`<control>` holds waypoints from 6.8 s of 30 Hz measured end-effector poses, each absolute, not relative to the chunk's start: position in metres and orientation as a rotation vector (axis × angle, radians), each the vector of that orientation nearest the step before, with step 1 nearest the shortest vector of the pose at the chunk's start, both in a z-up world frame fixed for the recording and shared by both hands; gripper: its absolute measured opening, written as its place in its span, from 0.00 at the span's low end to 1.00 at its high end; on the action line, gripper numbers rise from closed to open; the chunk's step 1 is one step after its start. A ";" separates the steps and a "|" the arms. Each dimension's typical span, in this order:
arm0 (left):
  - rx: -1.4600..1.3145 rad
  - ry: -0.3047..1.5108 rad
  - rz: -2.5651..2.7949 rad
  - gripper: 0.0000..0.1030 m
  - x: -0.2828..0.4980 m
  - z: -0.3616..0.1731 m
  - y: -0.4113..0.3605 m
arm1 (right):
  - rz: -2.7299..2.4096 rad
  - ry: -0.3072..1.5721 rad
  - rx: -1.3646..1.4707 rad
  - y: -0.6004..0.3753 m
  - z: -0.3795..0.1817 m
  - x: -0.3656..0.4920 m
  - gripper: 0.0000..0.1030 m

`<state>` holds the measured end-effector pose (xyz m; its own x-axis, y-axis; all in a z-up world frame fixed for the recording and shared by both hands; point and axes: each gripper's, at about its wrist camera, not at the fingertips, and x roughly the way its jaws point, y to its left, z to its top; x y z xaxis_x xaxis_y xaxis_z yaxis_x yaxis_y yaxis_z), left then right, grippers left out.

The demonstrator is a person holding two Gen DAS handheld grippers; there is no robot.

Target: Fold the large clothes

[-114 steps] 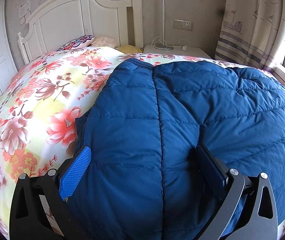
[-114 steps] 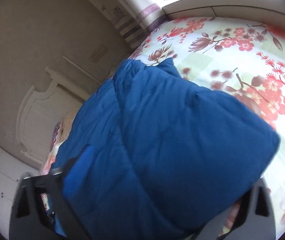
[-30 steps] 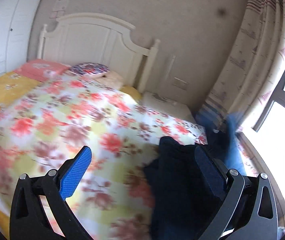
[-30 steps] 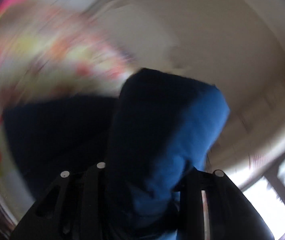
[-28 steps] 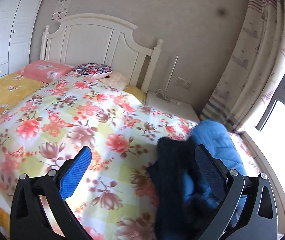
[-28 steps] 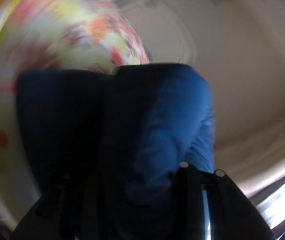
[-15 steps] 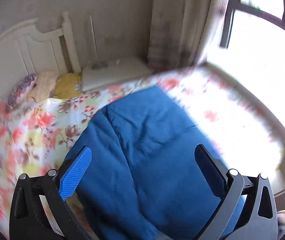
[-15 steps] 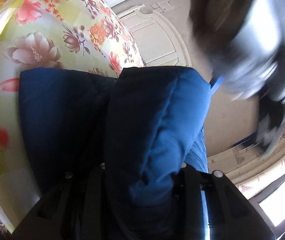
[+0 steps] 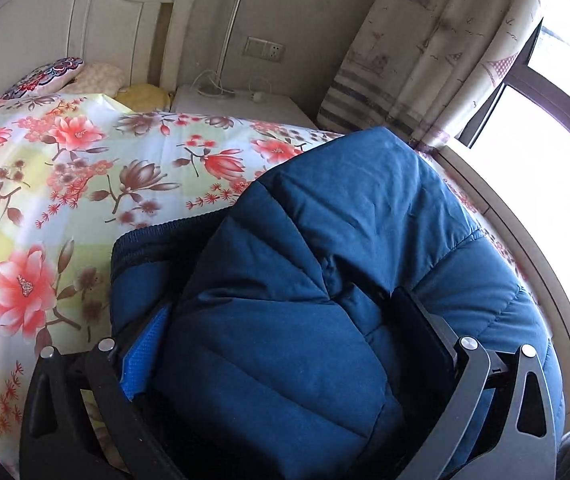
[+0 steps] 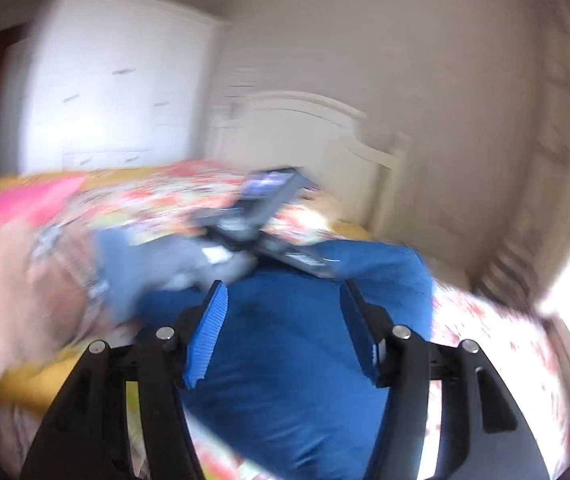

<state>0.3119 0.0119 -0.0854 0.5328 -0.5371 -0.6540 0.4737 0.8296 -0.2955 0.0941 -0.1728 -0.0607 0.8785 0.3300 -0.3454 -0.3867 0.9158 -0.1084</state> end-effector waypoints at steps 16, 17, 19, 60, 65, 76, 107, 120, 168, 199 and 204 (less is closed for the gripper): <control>0.232 0.690 -0.259 0.96 0.292 -0.008 -0.022 | 0.368 0.442 -0.476 -0.082 -0.140 0.103 0.27; 0.312 0.734 -0.196 0.96 0.306 -0.034 -0.031 | 0.367 0.440 -0.475 -0.079 -0.140 0.103 0.27; 0.165 0.800 -0.264 0.96 0.327 -0.076 -0.014 | 0.361 0.428 -0.472 -0.085 -0.130 0.089 0.27; -0.350 0.915 -0.424 0.96 0.258 -0.068 0.092 | 0.463 0.749 0.344 -0.336 -0.050 0.243 0.95; -0.542 1.043 -0.534 0.96 0.241 -0.113 0.104 | 0.590 0.895 0.536 -0.338 -0.109 0.209 0.96; -0.650 1.052 -0.704 0.78 0.213 -0.128 0.101 | 0.731 0.889 0.576 -0.294 -0.134 0.211 0.82; -0.490 0.712 -0.458 0.63 0.289 -0.084 0.003 | 0.183 0.487 -0.126 -0.241 -0.038 0.256 0.88; -0.114 0.264 -0.134 0.96 0.135 0.057 0.037 | 0.447 0.388 -0.209 -0.205 -0.013 0.161 0.77; 0.082 0.490 -0.079 0.96 0.087 -0.011 -0.075 | -0.015 0.481 0.073 -0.309 -0.035 0.100 0.98; 0.104 0.483 -0.082 0.96 0.085 -0.011 -0.077 | -0.007 0.475 0.079 -0.298 -0.033 0.098 0.98; 0.109 0.471 -0.084 0.96 0.082 -0.009 -0.077 | -0.009 0.467 0.081 -0.296 -0.031 0.097 0.98</control>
<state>0.0824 -0.0770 -0.0089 0.8878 -0.0551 -0.4569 0.1055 0.9907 0.0855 0.0967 -0.2965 -0.0308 0.8929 0.0097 -0.4502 0.0274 0.9967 0.0758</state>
